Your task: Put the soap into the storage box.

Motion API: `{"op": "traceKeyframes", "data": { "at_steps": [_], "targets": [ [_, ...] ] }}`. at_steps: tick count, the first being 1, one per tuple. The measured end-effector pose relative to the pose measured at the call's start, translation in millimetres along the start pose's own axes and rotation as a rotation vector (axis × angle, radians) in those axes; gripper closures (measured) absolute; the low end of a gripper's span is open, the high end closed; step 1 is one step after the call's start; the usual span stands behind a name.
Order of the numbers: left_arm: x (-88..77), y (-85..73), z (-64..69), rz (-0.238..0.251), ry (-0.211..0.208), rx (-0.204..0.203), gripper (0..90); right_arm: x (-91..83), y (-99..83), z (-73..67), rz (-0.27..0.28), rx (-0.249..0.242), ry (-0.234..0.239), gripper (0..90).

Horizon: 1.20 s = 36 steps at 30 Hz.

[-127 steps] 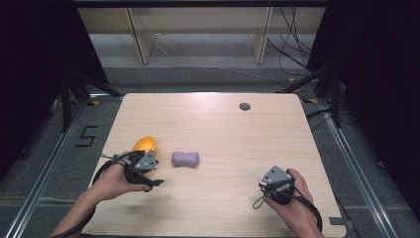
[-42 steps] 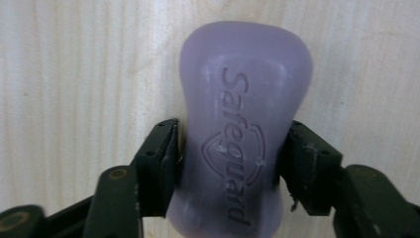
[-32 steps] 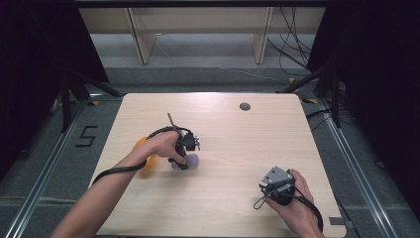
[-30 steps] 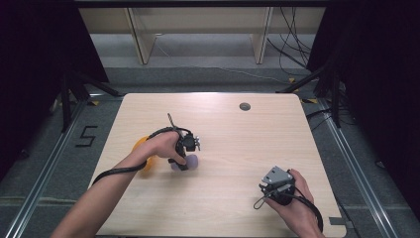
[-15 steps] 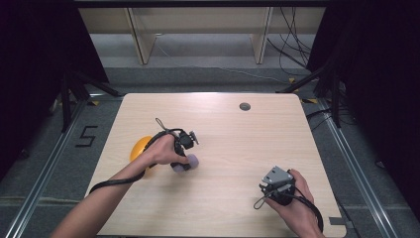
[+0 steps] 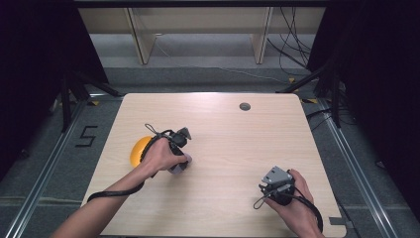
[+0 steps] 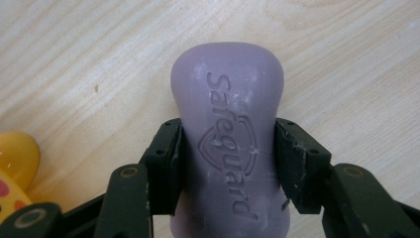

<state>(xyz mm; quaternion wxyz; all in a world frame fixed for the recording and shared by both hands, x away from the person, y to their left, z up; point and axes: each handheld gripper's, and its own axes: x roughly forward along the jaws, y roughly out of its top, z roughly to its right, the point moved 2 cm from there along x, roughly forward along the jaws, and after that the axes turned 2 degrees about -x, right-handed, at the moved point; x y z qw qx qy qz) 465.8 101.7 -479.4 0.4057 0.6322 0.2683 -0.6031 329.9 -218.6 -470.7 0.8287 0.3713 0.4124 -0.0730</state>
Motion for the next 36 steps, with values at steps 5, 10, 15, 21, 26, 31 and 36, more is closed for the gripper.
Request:
{"op": "traceKeyframes", "data": {
  "at_steps": [5, 10, 15, 21, 26, 31, 36],
  "targets": [
    [-2.4, 1.2, -1.2, 0.011, 0.010, -0.017, 48.4, -0.4, -0.1, 0.3, 0.002, -0.001, -0.003, 35.9],
    [-8.1, 0.7, -1.3, 0.006, 0.009, -0.020, 48.4, -0.4, -0.1, 0.2, 0.003, 0.000, -0.004, 35.8],
    [-13.8, 0.0, -3.1, 0.012, 0.011, -0.024, 48.4, -0.5, 0.0, 0.2, 0.004, 0.000, -0.005, 35.9],
    [-21.4, -1.0, -7.4, 0.033, 0.020, -0.038, 48.4, -0.8, 0.2, 0.4, 0.007, -0.001, -0.002, 35.8],
    [-29.2, -1.9, -12.2, 0.052, 0.021, -0.058, 48.4, -1.4, 0.1, 0.9, 0.007, -0.002, -0.004, 35.8],
    [-35.7, -3.5, -16.1, 0.061, 0.023, -0.069, 48.4, -1.0, 0.2, 0.6, 0.006, 0.002, -0.002, 35.7],
    [-40.5, -5.1, -19.9, 0.071, 0.030, -0.081, 48.4, -1.4, 0.3, 0.6, 0.004, 0.006, -0.003, 35.7]
  ]
}}
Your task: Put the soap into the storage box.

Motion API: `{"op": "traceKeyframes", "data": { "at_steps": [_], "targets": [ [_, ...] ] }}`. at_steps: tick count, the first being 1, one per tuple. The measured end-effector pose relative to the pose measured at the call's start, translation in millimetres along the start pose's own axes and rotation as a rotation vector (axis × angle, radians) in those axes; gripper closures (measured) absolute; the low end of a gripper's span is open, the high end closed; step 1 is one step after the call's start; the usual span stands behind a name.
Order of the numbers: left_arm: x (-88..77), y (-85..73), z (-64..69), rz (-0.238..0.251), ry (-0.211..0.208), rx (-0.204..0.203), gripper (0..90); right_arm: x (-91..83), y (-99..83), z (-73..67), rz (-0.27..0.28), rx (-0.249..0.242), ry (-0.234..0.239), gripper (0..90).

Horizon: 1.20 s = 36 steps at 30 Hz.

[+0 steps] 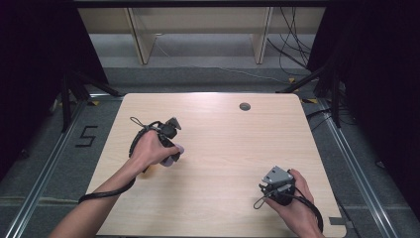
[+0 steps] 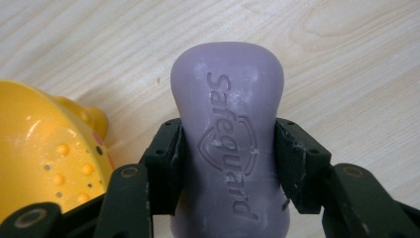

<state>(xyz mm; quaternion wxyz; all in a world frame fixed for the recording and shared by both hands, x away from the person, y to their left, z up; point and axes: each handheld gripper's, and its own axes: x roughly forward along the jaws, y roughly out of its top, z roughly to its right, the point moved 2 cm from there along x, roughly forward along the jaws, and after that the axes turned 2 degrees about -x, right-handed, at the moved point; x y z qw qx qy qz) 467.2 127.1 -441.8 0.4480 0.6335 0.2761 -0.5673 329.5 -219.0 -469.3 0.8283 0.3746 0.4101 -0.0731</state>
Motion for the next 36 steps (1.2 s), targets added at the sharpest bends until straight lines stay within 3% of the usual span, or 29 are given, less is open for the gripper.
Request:
{"op": "traceKeyframes", "data": {
  "at_steps": [11, 25, 26, 27, 30, 31, 32, 36],
  "targets": [
    [-7.9, -1.2, -9.6, 0.032, 0.013, -0.039, 48.5, 0.6, -0.1, -0.2, 0.002, -0.008, 0.002, 35.7],
    [-14.4, -5.9, -24.5, 0.018, 0.030, -0.045, 48.5, 0.9, 0.2, -0.6, 0.002, -0.004, 0.001, 35.6],
    [-14.5, -6.3, -24.9, 0.022, 0.029, -0.061, 48.4, 0.9, 0.2, -0.7, 0.003, -0.003, 0.000, 35.6],
    [-15.0, -6.4, -27.4, 0.024, 0.030, -0.045, 48.5, 0.8, 0.3, -0.7, 0.003, -0.004, 0.000, 35.6],
    [-15.7, -7.0, -28.8, 0.046, 0.025, -0.081, 48.5, 0.9, 0.3, -0.7, 0.002, -0.003, 0.000, 35.6],
    [-17.6, -7.6, -30.8, 0.025, 0.029, -0.064, 48.5, 0.7, 0.1, -0.5, -0.001, 0.000, 0.000, 35.6],
    [-17.1, -7.6, -30.5, 0.040, 0.028, -0.082, 48.5, 0.7, 0.1, -0.5, 0.000, -0.001, 0.000, 35.6],
    [-19.2, -8.0, -33.7, 0.038, 0.032, -0.088, 48.5, 0.9, 0.3, -0.7, 0.002, -0.002, 0.000, 35.6]
  ]
}}
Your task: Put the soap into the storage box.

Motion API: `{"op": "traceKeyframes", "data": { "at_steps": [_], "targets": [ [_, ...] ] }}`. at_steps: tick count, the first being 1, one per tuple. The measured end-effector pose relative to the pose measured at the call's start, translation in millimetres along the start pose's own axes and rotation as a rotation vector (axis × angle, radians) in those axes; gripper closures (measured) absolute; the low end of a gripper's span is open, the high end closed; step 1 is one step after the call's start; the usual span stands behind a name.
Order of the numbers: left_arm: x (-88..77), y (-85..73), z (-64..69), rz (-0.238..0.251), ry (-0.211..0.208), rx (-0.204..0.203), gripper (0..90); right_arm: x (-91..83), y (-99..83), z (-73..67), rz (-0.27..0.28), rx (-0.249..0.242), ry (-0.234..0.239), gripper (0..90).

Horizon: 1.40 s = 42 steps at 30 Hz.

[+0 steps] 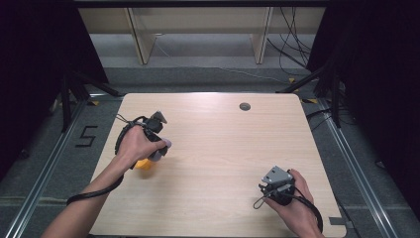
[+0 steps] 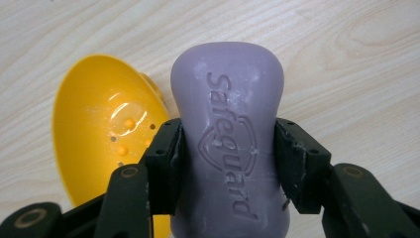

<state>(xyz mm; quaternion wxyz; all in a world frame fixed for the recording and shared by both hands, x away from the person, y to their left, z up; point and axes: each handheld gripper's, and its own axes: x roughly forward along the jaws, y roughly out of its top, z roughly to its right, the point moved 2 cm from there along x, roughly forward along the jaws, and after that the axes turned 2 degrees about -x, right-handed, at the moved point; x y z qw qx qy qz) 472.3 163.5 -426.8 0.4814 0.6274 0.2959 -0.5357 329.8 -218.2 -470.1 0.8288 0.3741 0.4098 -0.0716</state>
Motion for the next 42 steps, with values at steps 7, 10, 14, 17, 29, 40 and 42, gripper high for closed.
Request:
{"op": "traceKeyframes", "data": {
  "at_steps": [7, 10, 14, 17, 29, 40, 42],
  "targets": [
    [-1.2, 0.4, -9.2, 0.010, -0.002, 0.015, 48.5, -0.2, -0.1, 0.3, -0.002, 0.001, 0.000, 35.6],
    [-2.7, -1.2, -8.1, 0.010, 0.003, -0.039, 48.5, -0.2, -0.2, 0.2, -0.003, 0.003, 0.000, 35.6],
    [-4.6, -1.5, -11.5, 0.008, 0.013, -0.050, 48.5, -0.2, -0.1, 0.2, -0.002, 0.002, 0.000, 35.6],
    [-5.2, -1.1, -16.6, 0.014, 0.037, -0.012, 48.5, -0.2, -0.1, 0.2, -0.002, 0.002, -0.001, 35.6],
    [-5.7, -4.6, -20.9, 0.021, 0.021, -0.076, 48.5, -0.1, -0.1, 0.1, 0.000, 0.001, 0.000, 35.6],
    [-6.2, -6.8, -29.6, 0.007, 0.037, -0.083, 48.5, -0.1, -0.2, 0.1, 0.000, -0.001, 0.001, 35.6],
    [-6.6, -6.4, -30.8, 0.000, 0.039, -0.093, 48.5, -0.1, -0.4, 0.3, -0.003, 0.001, 0.000, 35.6]
  ]
}}
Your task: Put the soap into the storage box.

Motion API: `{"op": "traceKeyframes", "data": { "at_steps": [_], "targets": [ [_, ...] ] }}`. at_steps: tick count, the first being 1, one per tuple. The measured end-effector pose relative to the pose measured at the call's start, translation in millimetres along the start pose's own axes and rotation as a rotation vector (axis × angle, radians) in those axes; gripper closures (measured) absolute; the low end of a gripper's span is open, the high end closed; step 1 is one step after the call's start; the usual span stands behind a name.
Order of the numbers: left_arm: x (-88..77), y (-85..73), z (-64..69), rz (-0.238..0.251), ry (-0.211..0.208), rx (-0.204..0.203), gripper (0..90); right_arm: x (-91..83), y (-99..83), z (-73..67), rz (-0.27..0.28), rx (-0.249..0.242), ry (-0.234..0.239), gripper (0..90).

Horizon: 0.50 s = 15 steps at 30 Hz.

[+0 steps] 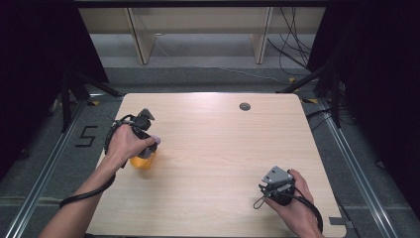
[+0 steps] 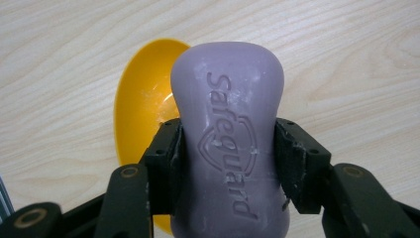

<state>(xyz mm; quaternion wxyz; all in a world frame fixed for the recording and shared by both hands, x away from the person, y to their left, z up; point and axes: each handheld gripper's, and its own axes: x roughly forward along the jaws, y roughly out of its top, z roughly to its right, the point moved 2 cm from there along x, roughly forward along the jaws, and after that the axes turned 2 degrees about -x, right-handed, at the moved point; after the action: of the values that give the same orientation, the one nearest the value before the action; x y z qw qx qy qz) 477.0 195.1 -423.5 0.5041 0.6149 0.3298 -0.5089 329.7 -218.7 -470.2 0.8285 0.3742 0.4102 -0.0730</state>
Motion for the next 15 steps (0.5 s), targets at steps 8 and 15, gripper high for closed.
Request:
{"op": "traceKeyframes", "data": {
  "at_steps": [8, 15],
  "targets": [
    [0.3, 0.5, -7.0, 0.000, 0.010, 0.017, 48.5, -0.1, 0.0, -0.1, 0.000, 0.001, -0.001, 35.6],
    [3.6, -0.6, -9.9, -0.006, 0.014, -0.026, 48.5, 0.0, 0.0, -0.5, 0.002, 0.002, -0.002, 35.6]
  ]
}}
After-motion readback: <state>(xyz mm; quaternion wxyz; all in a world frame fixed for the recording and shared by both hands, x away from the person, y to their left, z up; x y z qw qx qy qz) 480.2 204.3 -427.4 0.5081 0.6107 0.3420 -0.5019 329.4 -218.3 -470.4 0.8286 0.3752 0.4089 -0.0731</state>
